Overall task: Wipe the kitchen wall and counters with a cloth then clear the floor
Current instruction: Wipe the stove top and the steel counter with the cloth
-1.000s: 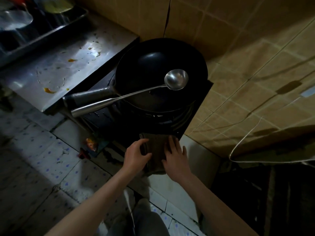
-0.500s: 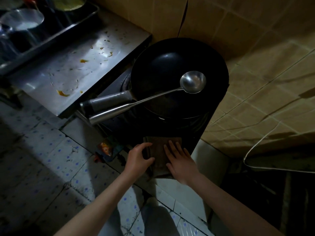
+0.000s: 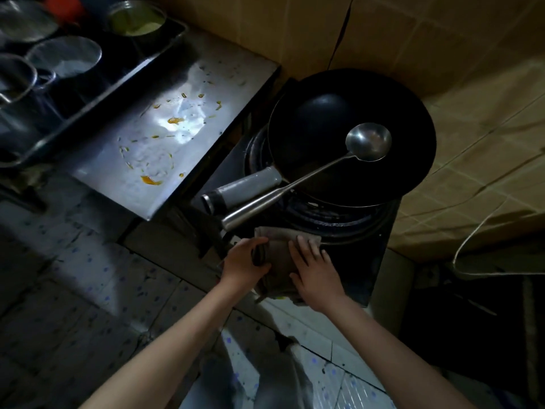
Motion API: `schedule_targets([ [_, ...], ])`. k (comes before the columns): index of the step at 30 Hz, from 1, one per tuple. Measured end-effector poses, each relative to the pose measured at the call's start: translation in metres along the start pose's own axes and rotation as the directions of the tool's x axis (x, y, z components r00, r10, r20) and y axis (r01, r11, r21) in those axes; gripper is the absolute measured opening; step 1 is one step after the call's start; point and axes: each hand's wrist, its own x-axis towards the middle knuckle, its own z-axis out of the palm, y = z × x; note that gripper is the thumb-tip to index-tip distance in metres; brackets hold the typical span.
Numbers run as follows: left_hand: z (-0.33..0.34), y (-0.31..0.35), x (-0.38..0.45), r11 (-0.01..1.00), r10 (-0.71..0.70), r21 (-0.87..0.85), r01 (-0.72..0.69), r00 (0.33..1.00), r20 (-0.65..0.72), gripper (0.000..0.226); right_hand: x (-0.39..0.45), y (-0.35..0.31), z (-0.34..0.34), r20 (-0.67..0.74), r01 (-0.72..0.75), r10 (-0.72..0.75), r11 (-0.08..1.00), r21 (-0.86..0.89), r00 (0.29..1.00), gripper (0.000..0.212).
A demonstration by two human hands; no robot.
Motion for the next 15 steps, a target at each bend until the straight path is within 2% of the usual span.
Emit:
schedule_targets([
  [6, -0.019, -0.016, 0.005, 1.0, 0.012, -0.008, -0.012, 0.999, -0.031, 0.055, 0.015, -0.023, -0.001, -0.019, -0.006, 0.006, 1.0, -0.007, 1.0, 0.069],
  [10, -0.032, -0.026, 0.011, 0.998, 0.047, 0.046, -0.044, 0.997, -0.061, 0.055, 0.03, -0.035, -0.005, -0.012, 0.013, -0.014, 0.998, -0.055, 1.0, 0.071],
  [15, -0.049, -0.039, 0.021, 0.995, 0.047, 0.087, -0.038, 0.994, -0.099, 0.031, 0.051, -0.053, -0.012, -0.023, 0.022, -0.022, 1.0, -0.017, 1.0, 0.073],
])
